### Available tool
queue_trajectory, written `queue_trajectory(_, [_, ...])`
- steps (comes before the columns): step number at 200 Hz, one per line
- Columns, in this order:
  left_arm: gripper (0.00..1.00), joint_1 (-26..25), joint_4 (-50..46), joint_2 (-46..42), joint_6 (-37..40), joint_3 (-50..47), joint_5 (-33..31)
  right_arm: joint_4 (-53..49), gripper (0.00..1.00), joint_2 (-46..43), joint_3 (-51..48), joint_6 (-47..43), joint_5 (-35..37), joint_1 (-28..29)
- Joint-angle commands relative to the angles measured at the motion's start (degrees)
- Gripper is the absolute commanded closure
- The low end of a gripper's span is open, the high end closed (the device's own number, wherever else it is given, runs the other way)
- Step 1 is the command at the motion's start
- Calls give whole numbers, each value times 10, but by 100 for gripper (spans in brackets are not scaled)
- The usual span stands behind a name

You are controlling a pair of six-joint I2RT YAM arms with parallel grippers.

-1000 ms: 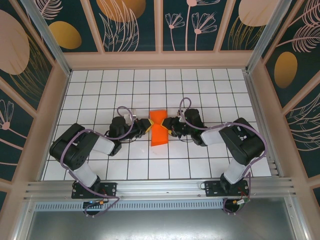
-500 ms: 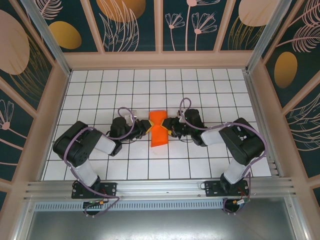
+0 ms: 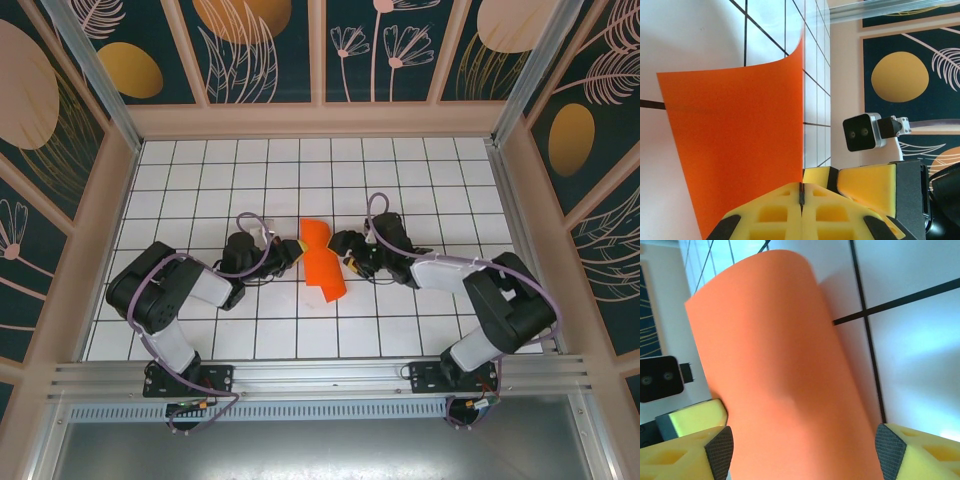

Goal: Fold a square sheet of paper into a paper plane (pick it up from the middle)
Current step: First fold in half a square sheet of paper at the center of the table.

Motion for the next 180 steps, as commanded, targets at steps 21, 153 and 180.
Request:
queue_trajectory(21, [100,-24,34,4,-2,24,11,-87,22,-51,-2,-54,37,-15])
queue_trajectory(153, [100,-73,-45,33,8,25,-76,-120,25,-25,5,-210,-129,-86])
queue_trajectory(180, [100,-73,-89,40,29,38,-72,-122,30,14,24,-204,-121,-62])
